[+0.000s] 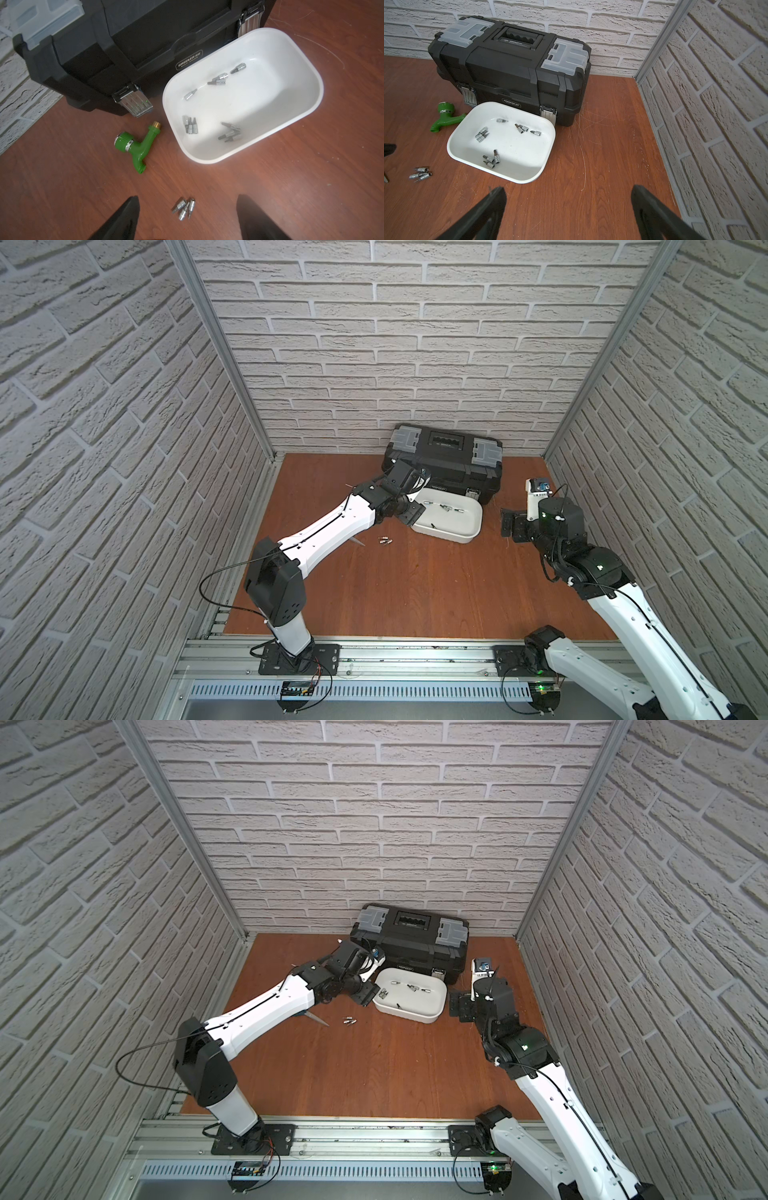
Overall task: Put the bit on the desktop into the storage box
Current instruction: Pick up the screwdriver bit from the center of the board.
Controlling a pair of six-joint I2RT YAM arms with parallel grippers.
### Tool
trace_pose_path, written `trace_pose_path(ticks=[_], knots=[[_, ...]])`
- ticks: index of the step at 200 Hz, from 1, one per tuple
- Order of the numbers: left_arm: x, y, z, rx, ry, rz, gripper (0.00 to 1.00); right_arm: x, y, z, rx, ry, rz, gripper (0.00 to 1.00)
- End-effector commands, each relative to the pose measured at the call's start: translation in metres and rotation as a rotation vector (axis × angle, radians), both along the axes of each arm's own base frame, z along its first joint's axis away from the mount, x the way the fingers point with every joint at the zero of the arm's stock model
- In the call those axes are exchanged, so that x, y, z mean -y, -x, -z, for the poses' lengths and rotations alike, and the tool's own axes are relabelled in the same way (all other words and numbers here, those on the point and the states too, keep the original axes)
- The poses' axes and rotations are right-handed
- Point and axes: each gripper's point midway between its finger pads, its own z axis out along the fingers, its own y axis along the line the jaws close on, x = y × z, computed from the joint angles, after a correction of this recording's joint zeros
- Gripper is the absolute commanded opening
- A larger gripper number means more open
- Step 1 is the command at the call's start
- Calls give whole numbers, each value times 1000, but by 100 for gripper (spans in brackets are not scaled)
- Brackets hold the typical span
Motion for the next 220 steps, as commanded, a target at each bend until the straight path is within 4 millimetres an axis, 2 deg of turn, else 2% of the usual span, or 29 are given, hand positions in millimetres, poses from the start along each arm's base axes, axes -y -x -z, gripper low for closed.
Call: trace_pose_path(ticks=[1, 39, 90, 153, 220], knots=[[-21, 10, -4, 23, -37, -33, 78, 2, 0, -8, 37, -26, 12, 98], [-51, 28, 9, 0, -88, -79, 77, -1, -1, -10, 40, -41, 5, 98], [-74, 46, 21, -50, -74, -118, 74, -5, -3, -15, 46, -63, -7, 98], [-75, 54, 56, -165, -94, -131, 63, -8, -3, -17, 52, -83, -16, 98], [-72, 48, 100, -345, -102, -179, 56, -6, -3, -19, 56, -70, -14, 98]])
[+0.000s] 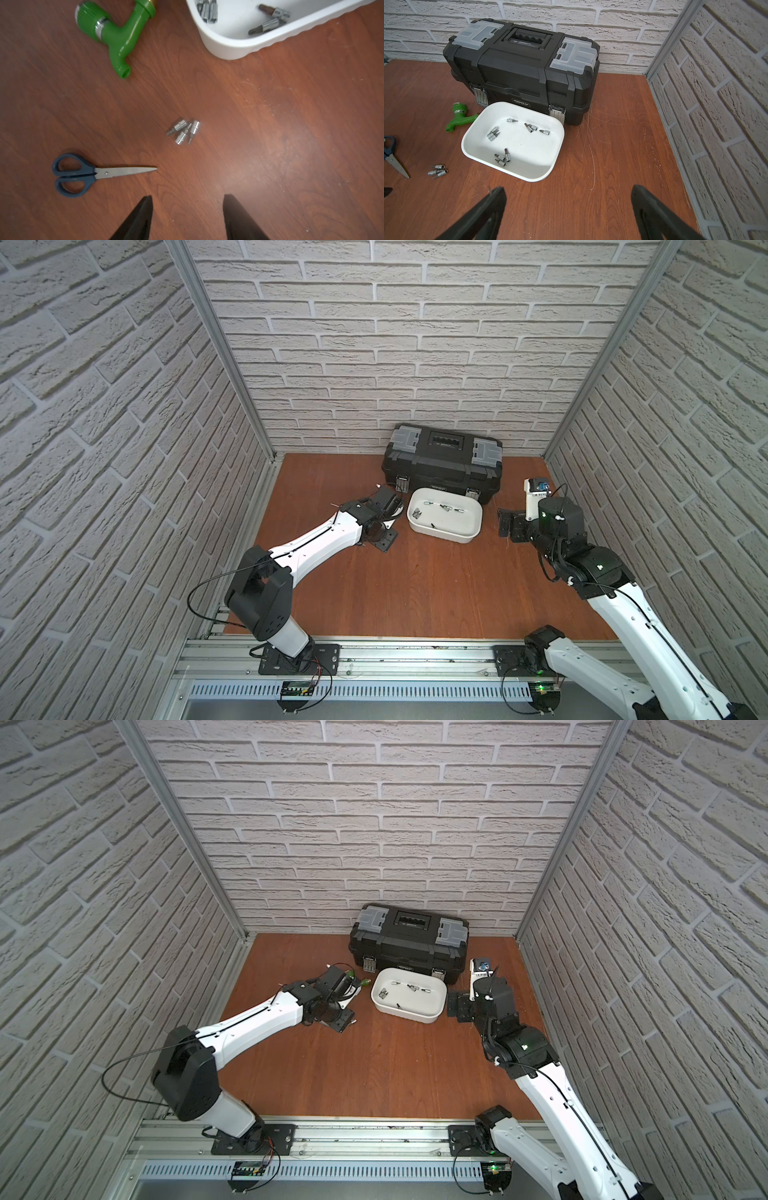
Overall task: Put the bit on the desktop into the storage box
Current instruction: Pick up the screwdriver bit from the center of the board.
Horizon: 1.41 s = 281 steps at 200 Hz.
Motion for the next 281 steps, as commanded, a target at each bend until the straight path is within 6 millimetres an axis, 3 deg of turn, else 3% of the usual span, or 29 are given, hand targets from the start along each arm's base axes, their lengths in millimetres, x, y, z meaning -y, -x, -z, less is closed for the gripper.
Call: trace_pose_path(ticks=[1, 116, 281], knots=[[3, -1, 8, -68, 29, -26, 56, 2, -3, -20, 60, -20, 12, 98], [25, -16, 56, -193, -19, 14, 42, 6, 0, -17, 54, 4, 22, 98], [39, -31, 76, -211, -22, 41, 32, 8, 0, -14, 49, 12, 28, 98]])
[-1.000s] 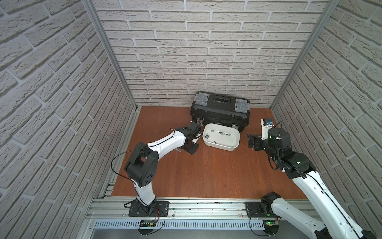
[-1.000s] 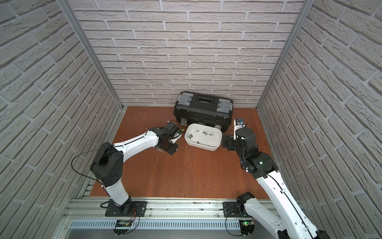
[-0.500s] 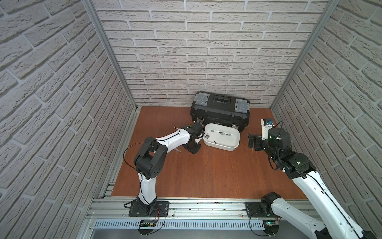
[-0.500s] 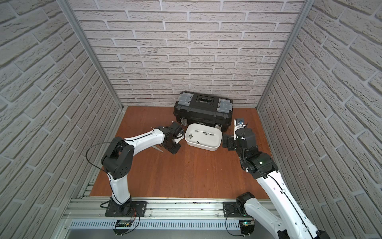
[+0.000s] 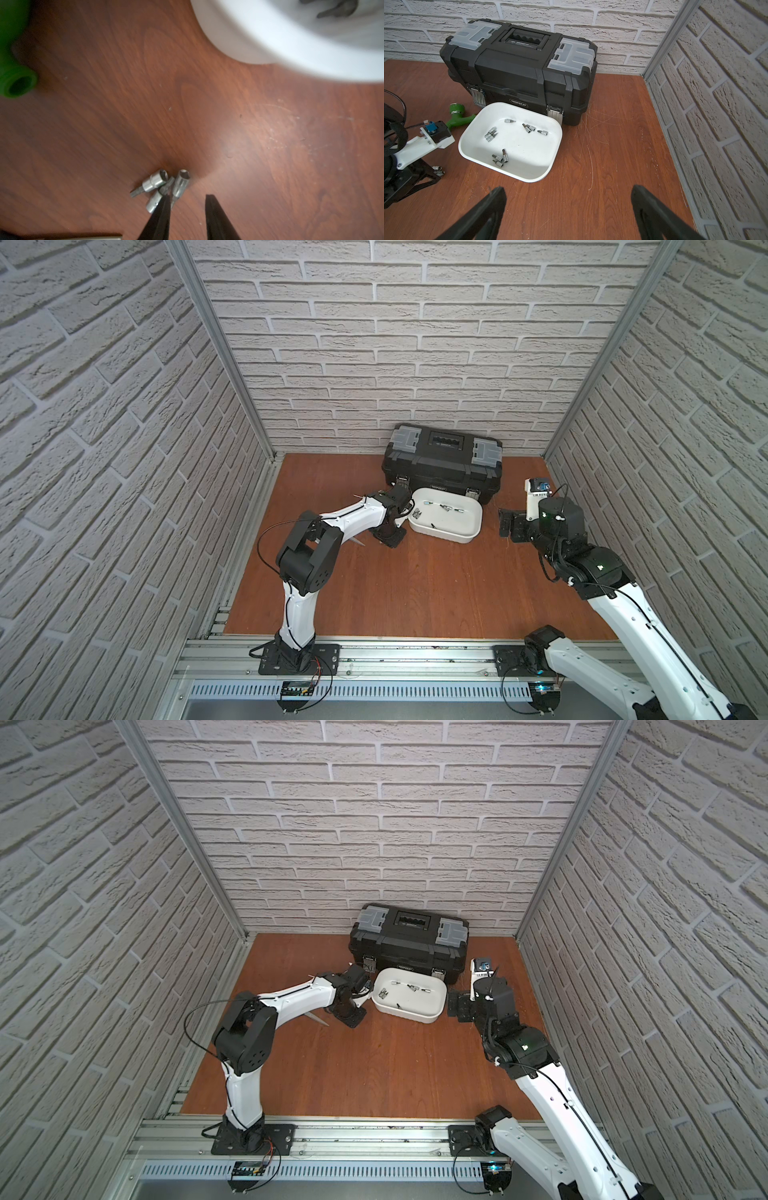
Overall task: Put the bit on the desktop into the storage box
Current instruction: Pick up the screwdriver bit from the center of the board.
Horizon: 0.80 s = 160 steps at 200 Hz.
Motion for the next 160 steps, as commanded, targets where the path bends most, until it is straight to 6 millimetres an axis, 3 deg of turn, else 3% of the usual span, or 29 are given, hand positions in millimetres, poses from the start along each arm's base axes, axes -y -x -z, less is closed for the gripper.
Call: trace_pose_path(ticks=[1, 160], knots=[[6, -3, 0, -4, 12, 19, 32, 5, 0, -14, 47, 1, 21, 98], [4, -3, 11, -25, -15, 24, 31, 3, -4, -13, 43, 2, 15, 98]])
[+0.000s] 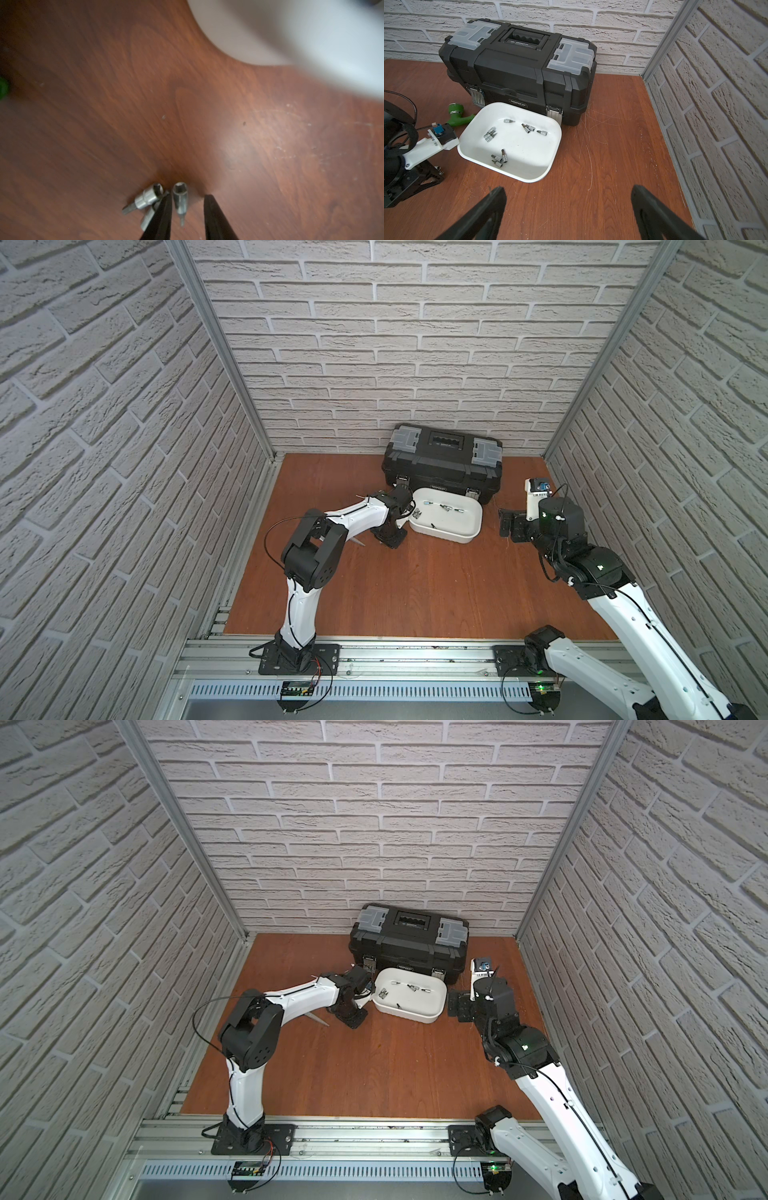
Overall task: Put the bit on the desktop into the storage box
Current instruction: Pick up the screwdriver bit from the center of the board.
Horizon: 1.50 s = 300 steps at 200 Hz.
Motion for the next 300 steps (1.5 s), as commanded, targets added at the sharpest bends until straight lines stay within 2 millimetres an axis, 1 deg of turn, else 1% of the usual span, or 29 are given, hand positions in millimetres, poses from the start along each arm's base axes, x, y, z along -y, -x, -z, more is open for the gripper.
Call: trace_pose_path(ticks=[1, 43, 61, 97, 126, 144, 179, 198, 225, 247, 274, 300], knots=[[2, -2, -1, -2, -3, 7, 31, 3, -4, -13, 44, -3, 15, 98], [3, 0, 0, -7, 0, 7, 30, 3, -3, -15, 48, -5, 13, 98], [5, 1, 3, -9, -5, 10, 28, 2, -4, -15, 49, -7, 12, 98], [8, 4, 8, -17, -15, 16, 26, 3, -3, -17, 52, -7, 13, 98], [8, 5, 11, -14, -30, 19, 21, 4, -2, -17, 53, -5, 15, 98], [8, 5, 10, -11, -29, 20, 18, 4, -1, -17, 53, -6, 14, 98], [9, 4, 1, 8, -16, 19, 13, 5, 0, -16, 54, -5, 17, 98], [10, 4, -5, 19, -9, 16, 12, 5, 1, -16, 53, -5, 18, 98], [11, 3, -18, 38, 15, 4, 12, 5, 1, -15, 53, -4, 18, 98], [12, 3, -35, 67, 42, -1, 12, 6, 2, -16, 55, -2, 20, 98], [13, -1, -64, 124, 81, -3, 12, 6, 2, -17, 58, -1, 22, 98], [19, -4, -95, 178, 142, 2, 12, 6, 1, -16, 57, -4, 22, 98]])
